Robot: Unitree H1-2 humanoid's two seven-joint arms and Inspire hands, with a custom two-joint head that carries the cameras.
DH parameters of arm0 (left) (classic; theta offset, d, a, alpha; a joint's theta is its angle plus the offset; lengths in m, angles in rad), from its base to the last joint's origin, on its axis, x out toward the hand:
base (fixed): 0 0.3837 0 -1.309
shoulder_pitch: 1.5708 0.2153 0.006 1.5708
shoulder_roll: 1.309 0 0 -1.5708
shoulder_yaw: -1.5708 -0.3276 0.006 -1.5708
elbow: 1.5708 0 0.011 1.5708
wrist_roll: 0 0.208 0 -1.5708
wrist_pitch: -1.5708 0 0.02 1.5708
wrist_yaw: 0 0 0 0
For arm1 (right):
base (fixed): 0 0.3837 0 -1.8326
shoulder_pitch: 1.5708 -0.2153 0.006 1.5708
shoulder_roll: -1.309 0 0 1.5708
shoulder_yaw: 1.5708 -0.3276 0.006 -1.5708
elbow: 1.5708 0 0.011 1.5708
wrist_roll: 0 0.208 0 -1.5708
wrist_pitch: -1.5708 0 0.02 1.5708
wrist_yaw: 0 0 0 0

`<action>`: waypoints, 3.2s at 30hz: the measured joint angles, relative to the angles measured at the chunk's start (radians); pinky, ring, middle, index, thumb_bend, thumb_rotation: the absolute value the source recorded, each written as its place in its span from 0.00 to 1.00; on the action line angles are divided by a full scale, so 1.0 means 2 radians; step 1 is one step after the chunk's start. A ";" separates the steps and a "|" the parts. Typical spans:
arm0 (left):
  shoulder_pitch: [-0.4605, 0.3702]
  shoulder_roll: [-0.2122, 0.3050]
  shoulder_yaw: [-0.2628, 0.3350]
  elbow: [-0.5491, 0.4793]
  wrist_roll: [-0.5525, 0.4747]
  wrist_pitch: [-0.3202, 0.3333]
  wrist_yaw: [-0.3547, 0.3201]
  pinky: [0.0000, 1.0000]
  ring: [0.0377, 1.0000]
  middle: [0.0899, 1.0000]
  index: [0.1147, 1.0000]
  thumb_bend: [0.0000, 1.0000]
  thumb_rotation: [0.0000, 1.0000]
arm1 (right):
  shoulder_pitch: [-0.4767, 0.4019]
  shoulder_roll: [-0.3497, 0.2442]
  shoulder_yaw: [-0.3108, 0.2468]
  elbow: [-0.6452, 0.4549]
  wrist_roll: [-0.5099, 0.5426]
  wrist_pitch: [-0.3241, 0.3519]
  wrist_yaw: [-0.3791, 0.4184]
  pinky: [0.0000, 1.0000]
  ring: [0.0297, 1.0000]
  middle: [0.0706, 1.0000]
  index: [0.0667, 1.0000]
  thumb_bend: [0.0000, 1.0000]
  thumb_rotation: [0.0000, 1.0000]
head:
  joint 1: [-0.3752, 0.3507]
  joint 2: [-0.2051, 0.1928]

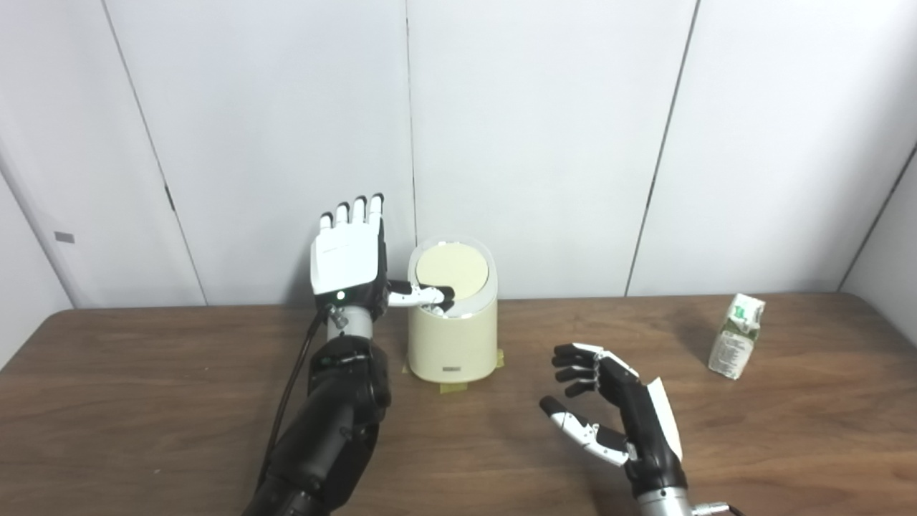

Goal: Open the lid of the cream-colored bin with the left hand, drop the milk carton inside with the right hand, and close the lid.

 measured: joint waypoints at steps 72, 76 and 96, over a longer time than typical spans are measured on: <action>0.113 -0.025 0.139 -0.116 -0.279 -0.177 0.037 1.00 1.00 0.99 0.97 0.65 1.00 | 0.001 0.001 0.004 -0.005 -0.007 0.032 0.000 0.53 0.62 0.64 0.64 0.31 0.25 | -0.004 -0.004; 0.163 -0.025 0.143 -0.157 -0.296 -0.219 0.049 1.00 1.00 0.97 0.93 0.63 1.00 | 0.004 0.000 0.001 -0.012 -0.007 0.030 -0.001 0.54 0.63 0.64 0.64 0.29 0.26 | -0.002 -0.004; 0.358 -0.012 0.159 -0.250 -0.507 -0.427 -0.026 0.87 0.90 0.89 0.83 0.49 1.00 | 0.006 -0.068 -0.082 -0.038 0.134 -0.013 0.067 0.77 0.83 0.85 0.87 0.93 0.57 | -0.005 -0.002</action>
